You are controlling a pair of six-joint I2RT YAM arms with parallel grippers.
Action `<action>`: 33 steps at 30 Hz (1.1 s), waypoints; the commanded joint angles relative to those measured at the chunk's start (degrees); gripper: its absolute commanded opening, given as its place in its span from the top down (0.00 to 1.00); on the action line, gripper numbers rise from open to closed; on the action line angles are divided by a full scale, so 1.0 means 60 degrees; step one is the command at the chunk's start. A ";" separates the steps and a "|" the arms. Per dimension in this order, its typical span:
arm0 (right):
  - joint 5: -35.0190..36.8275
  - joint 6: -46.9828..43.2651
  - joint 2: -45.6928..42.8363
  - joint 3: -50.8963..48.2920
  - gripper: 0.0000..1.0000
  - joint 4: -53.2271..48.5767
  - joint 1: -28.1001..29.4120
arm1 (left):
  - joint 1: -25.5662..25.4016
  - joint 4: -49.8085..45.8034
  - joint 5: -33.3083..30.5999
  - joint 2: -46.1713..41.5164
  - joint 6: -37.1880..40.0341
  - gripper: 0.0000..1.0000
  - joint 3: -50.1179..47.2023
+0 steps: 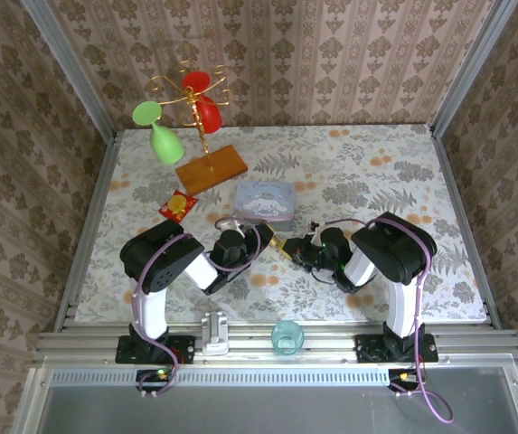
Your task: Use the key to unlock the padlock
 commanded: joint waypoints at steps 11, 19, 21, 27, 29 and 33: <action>0.0134 0.0109 -0.0613 -0.0094 1.00 0.0512 0.0257 | -0.0464 0.0101 0.1169 -0.0146 0.0538 0.60 -0.0046; 0.0180 0.0056 -0.0336 -0.0098 1.00 0.0518 0.0271 | -0.0460 0.0179 0.1055 -0.0194 0.0510 0.54 -0.0230; 0.0183 0.0050 -0.0336 -0.0127 1.00 0.0514 0.0271 | -0.0419 0.0171 0.1042 -0.0245 0.0555 0.52 -0.0288; 0.0158 0.0070 -0.0445 -0.0145 1.00 0.0501 0.0271 | -0.0136 -0.0015 0.0610 -0.0509 0.0637 0.46 -0.0568; 0.0138 0.0077 -0.0438 -0.0114 1.00 0.0496 0.0271 | -0.0052 -0.0031 0.0440 -0.0676 0.0767 0.45 -0.0693; 0.0108 0.0113 -0.0397 -0.0034 1.00 0.0497 0.0271 | -0.0014 -0.0617 0.0528 -0.1122 0.1153 0.45 -0.0512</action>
